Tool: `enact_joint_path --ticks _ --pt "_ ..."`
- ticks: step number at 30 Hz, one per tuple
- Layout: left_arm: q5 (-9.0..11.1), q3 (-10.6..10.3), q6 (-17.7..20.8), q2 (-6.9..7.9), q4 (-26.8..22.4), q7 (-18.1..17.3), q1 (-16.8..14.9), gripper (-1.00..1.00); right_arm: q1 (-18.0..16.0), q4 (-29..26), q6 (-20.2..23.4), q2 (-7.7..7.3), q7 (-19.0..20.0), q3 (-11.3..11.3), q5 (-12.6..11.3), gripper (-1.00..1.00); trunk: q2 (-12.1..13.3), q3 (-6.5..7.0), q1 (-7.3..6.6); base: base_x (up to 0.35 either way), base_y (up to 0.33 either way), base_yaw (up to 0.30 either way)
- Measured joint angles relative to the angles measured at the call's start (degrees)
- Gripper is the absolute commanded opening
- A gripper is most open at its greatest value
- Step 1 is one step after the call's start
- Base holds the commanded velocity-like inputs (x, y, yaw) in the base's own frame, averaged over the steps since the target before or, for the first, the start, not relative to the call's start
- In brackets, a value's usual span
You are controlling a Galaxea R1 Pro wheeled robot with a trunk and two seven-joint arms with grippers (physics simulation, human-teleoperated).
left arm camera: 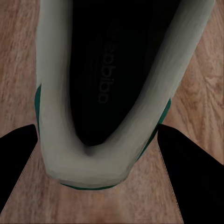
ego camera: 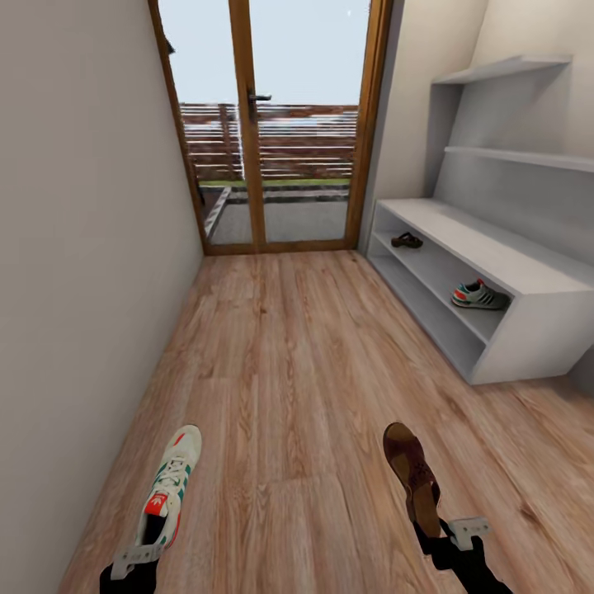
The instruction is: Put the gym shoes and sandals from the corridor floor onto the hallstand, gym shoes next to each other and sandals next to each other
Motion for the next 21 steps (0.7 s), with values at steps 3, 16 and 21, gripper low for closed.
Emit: enact_joint_path --ticks 3,16,21 --pt "0.0 0.0 0.0 0.0 0.0 0.0 0.0 -1.0 0.0 0.1 0.0 0.01 0.0 0.0 0.0 -1.0 0.0 0.0 0.0 0.34 0.0 0.0" --pt "0.0 0.0 0.0 0.0 0.1 0.0 0.0 -1.0 0.0 2.5 0.0 -0.06 0.0 0.0 0.0 -1.0 0.0 0.0 0.0 0.34 0.0 0.0" --pt "0.0 0.0 0.0 0.0 0.1 0.0 0.0 -1.0 0.0 2.5 -0.1 -0.07 0.1 0.0 0.0 -1.0 0.0 0.0 0.0 0.34 0.0 -0.004"
